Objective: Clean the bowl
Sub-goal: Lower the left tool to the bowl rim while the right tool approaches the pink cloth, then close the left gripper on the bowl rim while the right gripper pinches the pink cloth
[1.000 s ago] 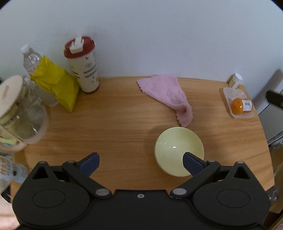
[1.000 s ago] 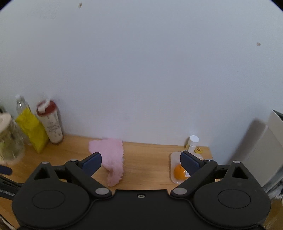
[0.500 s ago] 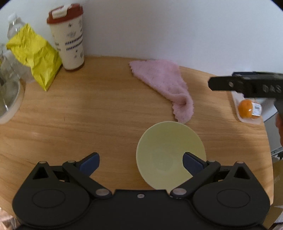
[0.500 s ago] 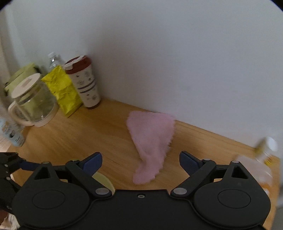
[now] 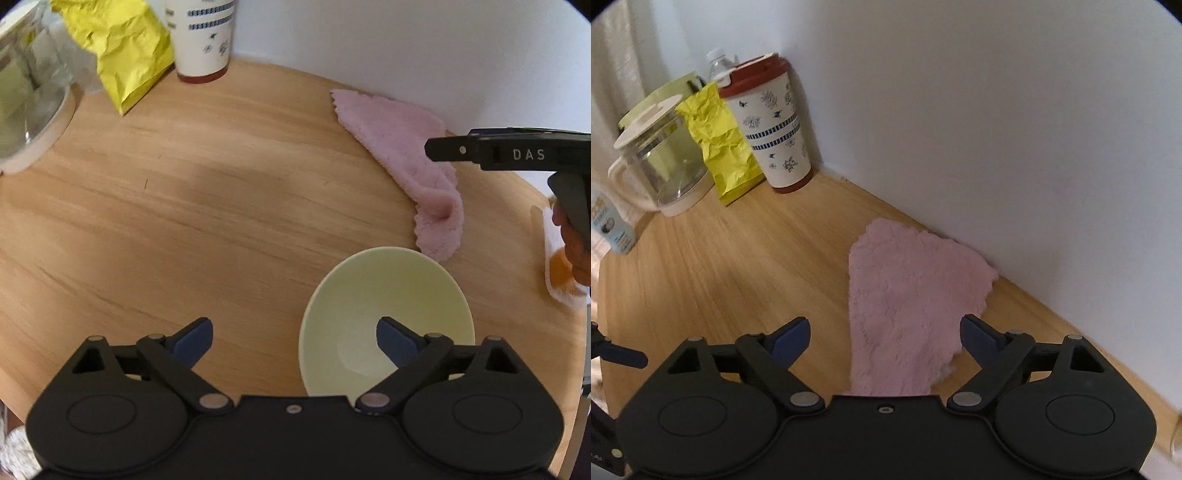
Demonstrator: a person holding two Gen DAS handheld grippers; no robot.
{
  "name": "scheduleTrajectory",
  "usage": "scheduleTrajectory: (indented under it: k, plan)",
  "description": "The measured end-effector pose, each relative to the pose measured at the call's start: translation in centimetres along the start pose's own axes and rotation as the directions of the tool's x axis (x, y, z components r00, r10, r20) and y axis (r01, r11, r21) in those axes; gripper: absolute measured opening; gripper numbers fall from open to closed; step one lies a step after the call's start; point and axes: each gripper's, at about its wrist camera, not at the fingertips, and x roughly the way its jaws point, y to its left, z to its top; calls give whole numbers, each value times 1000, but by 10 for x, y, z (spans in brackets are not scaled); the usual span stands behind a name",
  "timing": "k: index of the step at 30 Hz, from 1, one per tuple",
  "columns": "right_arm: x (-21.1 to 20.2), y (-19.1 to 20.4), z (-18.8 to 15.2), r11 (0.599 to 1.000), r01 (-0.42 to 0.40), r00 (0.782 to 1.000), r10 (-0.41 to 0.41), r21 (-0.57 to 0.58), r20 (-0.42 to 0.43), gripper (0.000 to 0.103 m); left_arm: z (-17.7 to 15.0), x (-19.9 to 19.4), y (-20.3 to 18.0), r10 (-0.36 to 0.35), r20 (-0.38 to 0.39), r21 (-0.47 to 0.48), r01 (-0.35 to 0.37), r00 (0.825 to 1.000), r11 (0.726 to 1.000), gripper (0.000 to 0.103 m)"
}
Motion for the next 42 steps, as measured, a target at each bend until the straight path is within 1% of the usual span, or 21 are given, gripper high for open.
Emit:
scheduleTrajectory:
  k: [3,6,9,15,20,23,25,27,29,33,35,38,39,40,42]
  plan:
    - [12,-7,4,998,-43,999,42,-45,-21,91,0,3,-3,-4,-13,-15,4,1000,1000,91]
    - [24,-9,1,994,-50,998,45,-93,-52,91,0,7,-5,-2,-22,-26,2,1000,1000,86]
    - [31,-12,-3,992,-52,997,45,-117,-63,91,-1,10,-8,8,-30,-40,-10,1000,999,85]
    - [38,-13,-1,983,-58,997,50,-173,-50,91,-5,11,-10,47,-24,-61,-48,999,997,85]
    - [46,-14,3,975,-63,997,51,-213,-64,90,-5,14,-12,36,-25,-74,-38,999,997,85]
    - [51,-19,5,977,-54,997,42,-209,-62,90,-4,14,-13,15,-11,-78,-16,1000,997,79]
    - [52,-23,6,977,-65,997,54,-203,-62,90,-4,15,-15,3,-20,-75,-4,1000,997,74]
    - [54,-27,6,977,-88,995,76,-195,-70,89,-4,17,-16,13,-30,-72,-15,999,997,73]
    - [58,-26,5,975,-71,996,58,-210,-65,89,-4,18,-16,11,-32,-73,-14,999,997,73]
    - [60,-26,5,969,-84,995,70,-233,-66,90,-1,19,-13,0,-29,-78,-3,1000,997,70]
    - [61,-23,5,959,-77,996,59,-271,-73,90,0,22,-12,-5,-37,-74,2,999,997,68]
    - [61,-21,5,953,-76,995,53,-294,-87,90,2,25,-12,-8,-52,-62,4,999,998,59]
    - [61,-20,5,952,-77,994,52,-297,-92,90,3,25,-13,-12,-53,-49,9,999,999,50]
    - [62,-20,6,951,-77,994,51,-300,-95,90,4,25,-13,-15,-52,-39,13,999,999,46]
    - [62,-19,8,951,-74,993,44,-301,-106,90,6,25,-11,-18,-58,-33,16,998,999,46]
